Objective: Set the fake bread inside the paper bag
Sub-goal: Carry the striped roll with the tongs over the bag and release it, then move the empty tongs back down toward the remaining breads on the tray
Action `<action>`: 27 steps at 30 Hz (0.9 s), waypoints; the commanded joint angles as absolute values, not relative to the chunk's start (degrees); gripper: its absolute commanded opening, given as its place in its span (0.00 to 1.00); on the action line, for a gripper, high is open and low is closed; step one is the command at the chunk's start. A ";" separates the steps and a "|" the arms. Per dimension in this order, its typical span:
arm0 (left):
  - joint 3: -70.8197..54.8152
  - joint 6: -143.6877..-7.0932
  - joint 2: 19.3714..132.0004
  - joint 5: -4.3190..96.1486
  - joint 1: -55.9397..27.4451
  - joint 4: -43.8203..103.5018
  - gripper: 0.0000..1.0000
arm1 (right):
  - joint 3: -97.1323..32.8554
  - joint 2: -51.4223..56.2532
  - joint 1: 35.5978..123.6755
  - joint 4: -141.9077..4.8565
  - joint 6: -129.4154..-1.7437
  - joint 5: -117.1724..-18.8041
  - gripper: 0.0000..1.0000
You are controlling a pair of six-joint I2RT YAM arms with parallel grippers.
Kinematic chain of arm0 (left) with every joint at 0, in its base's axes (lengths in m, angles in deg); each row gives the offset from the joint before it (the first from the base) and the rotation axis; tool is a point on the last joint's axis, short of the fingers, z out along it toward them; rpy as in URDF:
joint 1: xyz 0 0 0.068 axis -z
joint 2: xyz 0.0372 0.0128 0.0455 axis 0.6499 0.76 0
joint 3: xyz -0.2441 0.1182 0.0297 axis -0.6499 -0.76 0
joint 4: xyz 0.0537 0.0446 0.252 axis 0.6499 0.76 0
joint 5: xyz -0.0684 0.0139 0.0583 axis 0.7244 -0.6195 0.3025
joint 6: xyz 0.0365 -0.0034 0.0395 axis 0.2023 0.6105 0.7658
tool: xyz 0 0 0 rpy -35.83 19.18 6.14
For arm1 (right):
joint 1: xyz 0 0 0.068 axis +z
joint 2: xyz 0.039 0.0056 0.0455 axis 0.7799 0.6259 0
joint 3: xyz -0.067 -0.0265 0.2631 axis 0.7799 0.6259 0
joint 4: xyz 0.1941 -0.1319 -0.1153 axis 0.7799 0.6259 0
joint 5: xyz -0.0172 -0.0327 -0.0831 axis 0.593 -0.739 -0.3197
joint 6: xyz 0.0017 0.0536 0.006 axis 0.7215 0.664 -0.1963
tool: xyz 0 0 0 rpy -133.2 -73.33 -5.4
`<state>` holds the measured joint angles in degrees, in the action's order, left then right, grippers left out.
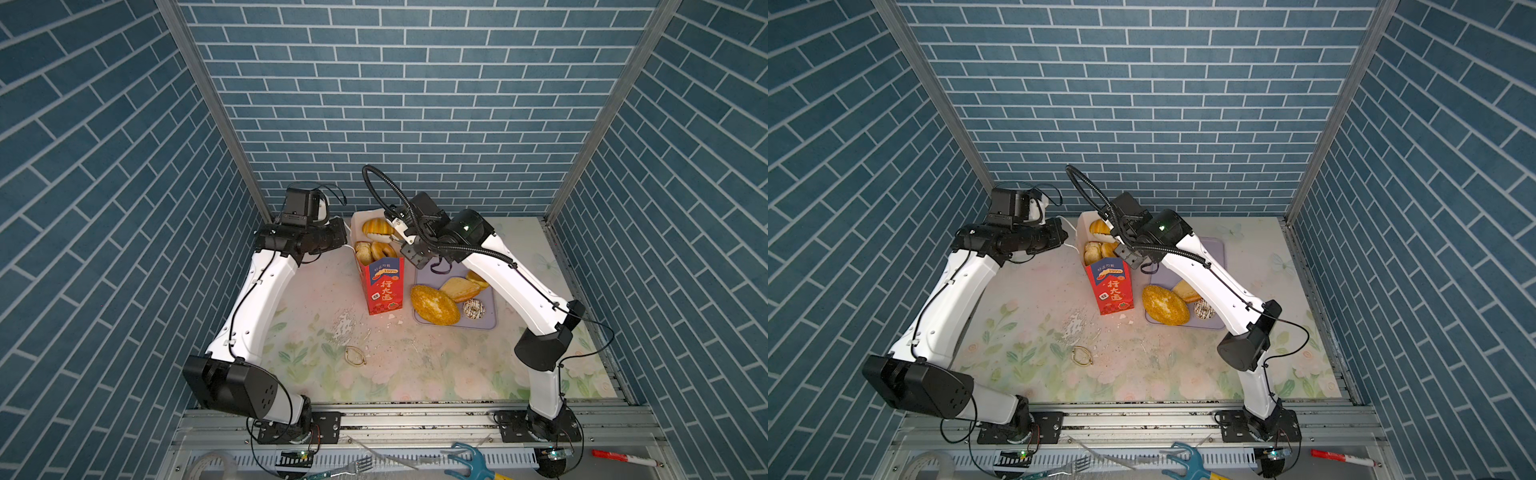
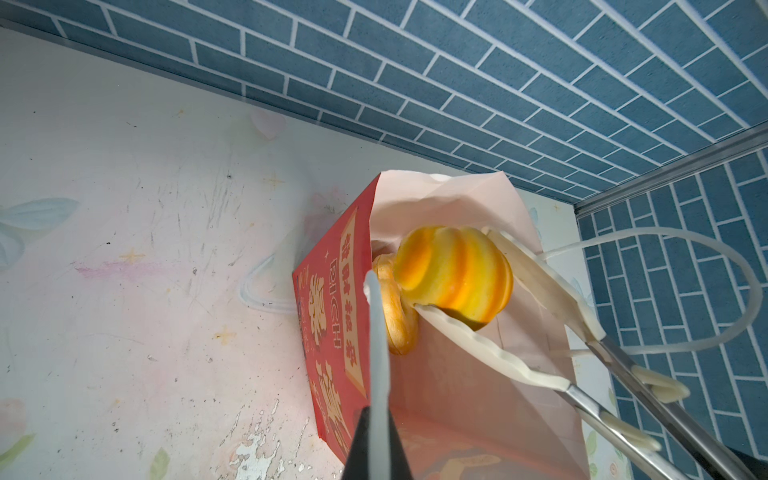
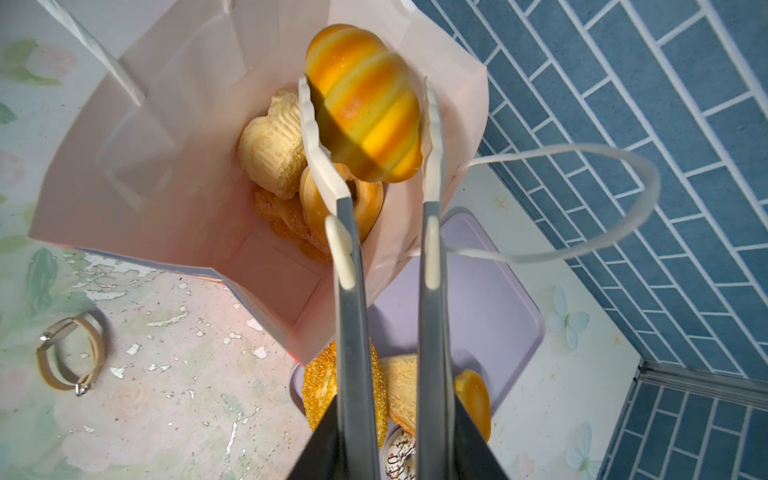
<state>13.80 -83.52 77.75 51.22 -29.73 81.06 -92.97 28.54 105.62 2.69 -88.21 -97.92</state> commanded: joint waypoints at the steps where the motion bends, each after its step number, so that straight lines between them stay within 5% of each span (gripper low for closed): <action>1: 13.07 -83.43 76.62 50.81 -29.35 81.68 0.00 | -96.15 29.31 105.75 0.15 -89.21 -99.23 0.41; 18: 14.00 -83.12 76.91 50.08 -29.40 81.52 0.00 | -102.06 19.56 102.25 3.70 -85.43 -95.99 0.43; 27: 13.89 -82.79 76.86 49.90 -29.38 81.53 0.00 | -84.37 6.37 93.25 6.15 -80.74 -95.80 0.43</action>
